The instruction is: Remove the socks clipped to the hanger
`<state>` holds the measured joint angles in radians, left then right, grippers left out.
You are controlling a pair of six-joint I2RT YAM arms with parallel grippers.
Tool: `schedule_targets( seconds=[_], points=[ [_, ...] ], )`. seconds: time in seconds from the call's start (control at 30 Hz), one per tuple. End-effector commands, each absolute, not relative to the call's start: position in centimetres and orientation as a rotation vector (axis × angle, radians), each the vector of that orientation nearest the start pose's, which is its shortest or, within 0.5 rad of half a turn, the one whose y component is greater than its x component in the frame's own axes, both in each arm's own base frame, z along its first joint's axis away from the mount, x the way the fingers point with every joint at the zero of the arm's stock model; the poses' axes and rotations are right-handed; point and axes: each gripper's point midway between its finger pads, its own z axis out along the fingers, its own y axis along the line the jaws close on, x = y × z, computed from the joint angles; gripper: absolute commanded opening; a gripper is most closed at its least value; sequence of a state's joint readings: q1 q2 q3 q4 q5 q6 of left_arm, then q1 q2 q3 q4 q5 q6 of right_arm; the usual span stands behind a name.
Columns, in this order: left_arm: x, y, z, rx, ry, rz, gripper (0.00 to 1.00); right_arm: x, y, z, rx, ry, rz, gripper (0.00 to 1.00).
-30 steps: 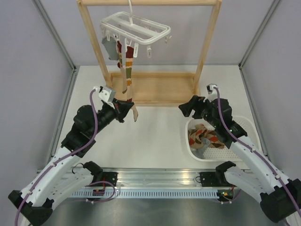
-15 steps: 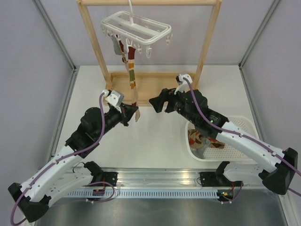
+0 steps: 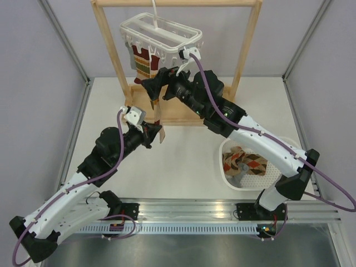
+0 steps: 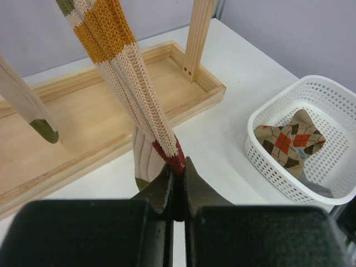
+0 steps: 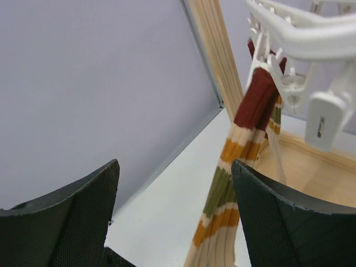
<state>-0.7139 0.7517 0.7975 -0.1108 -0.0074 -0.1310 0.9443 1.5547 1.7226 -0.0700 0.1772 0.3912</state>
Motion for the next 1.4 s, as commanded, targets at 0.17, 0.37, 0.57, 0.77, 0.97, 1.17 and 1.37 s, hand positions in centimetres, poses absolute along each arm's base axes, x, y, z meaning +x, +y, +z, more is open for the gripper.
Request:
schedule_targets(
  seconds=[0.17, 0.37, 0.57, 0.77, 0.97, 1.17, 1.37],
  points=[
    [22.9, -20.9, 29.9, 0.51, 1.629, -0.635, 0.02, 33.2, 42.7, 49.2, -0.298, 1.46, 0.91, 0.85],
    [22.7, -20.7, 30.2, 0.508, 1.617, -0.635, 0.02, 35.3, 43.4, 48.3, -0.28, 1.478, 0.823, 0.86],
    [22.8, -20.6, 30.2, 0.504, 1.618, -0.633, 0.02, 36.6, 43.1, 49.8, -0.253, 1.438, 0.763, 0.86],
    [22.8, -20.6, 30.1, 0.502, 1.621, -0.633, 0.02, 38.1, 41.7, 50.3, -0.21, 1.43, 0.696, 0.87],
    [22.8, -20.6, 30.0, 0.501, 1.624, -0.634, 0.02, 39.9, 40.5, 49.5, -0.185, 1.451, 0.677, 0.87],
    [22.8, -20.5, 30.1, 0.499, 1.623, -0.634, 0.02, 41.4, 39.8, 48.7, -0.164, 1.466, 0.646, 0.87],
    [22.9, -20.6, 29.9, 0.499, 1.629, -0.631, 0.02, 41.9, 40.0, 49.1, -0.161, 1.452, 0.641, 0.87]
  ],
)
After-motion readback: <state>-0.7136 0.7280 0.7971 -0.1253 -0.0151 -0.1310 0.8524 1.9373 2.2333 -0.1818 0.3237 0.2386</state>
